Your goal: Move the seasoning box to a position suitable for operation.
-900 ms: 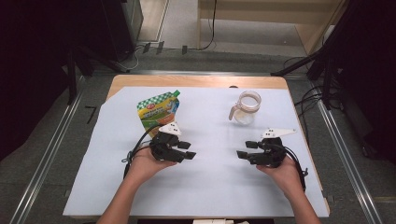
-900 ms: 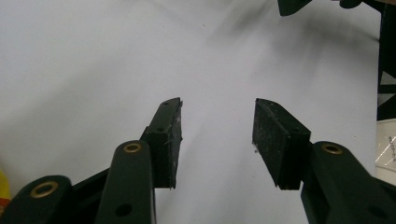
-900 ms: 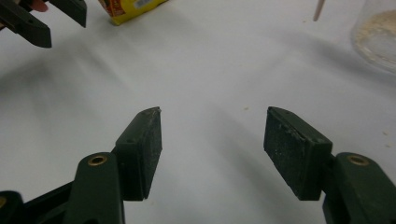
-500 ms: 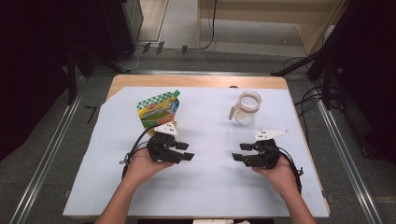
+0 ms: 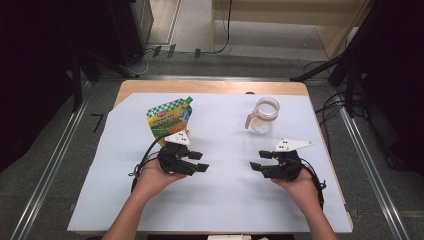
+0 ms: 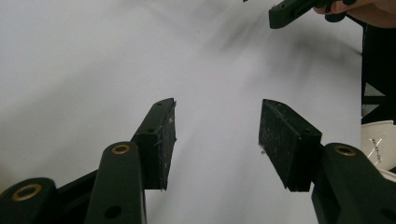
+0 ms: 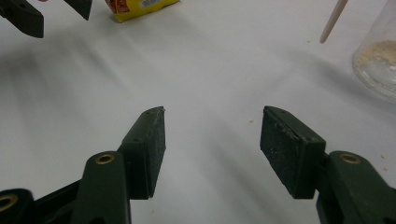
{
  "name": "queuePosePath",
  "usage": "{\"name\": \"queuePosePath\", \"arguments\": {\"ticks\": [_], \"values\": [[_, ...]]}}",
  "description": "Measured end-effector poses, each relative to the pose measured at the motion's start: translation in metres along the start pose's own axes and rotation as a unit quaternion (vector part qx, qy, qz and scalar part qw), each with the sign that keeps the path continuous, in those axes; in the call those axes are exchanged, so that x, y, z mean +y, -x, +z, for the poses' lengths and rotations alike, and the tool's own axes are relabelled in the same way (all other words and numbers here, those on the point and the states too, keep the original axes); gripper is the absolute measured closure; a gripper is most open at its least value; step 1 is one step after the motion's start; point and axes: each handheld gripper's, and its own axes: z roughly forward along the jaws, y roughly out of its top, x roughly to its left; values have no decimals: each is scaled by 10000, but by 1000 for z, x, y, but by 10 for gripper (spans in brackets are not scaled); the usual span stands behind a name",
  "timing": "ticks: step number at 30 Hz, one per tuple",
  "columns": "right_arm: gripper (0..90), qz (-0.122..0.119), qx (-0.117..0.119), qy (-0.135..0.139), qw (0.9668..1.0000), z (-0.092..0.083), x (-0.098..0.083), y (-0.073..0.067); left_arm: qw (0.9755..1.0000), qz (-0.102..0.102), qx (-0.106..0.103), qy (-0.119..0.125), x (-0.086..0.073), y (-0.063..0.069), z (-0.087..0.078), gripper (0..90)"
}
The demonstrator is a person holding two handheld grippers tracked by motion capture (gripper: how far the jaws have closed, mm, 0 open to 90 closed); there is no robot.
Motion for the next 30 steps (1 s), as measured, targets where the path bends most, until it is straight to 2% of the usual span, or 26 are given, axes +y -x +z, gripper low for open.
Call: {"name": "queuePosePath", "arguments": {"ticks": [5, 12, 14, 21, 26, 30], "values": [[424, 22, -20, -35, 10000, -1, -2, 1, 10000, 22, -4, 33, 2, 1, 2, 470], [411, 38, -116, 21, 9999, -2, -1, 2, 10000, 73, -6, -50, 4, 1, 3, 468], [406, 49, -151, 28, 9999, 0, 1, 4, 10000, 67, -38, 7, 5, 2, 2, 467], [393, 162, -423, 86, 9989, 0, 2, 9, 9999, 94, -67, 19, 7, 2, 1, 464], [380, 224, -560, 93, 9981, -3, 7, 15, 9999, 142, -73, 1, 8, 3, 0, 463], [361, 299, -663, 23, 9974, -6, 15, 27, 9998, 159, -80, 26, 9, 4, -1, 463]]}}
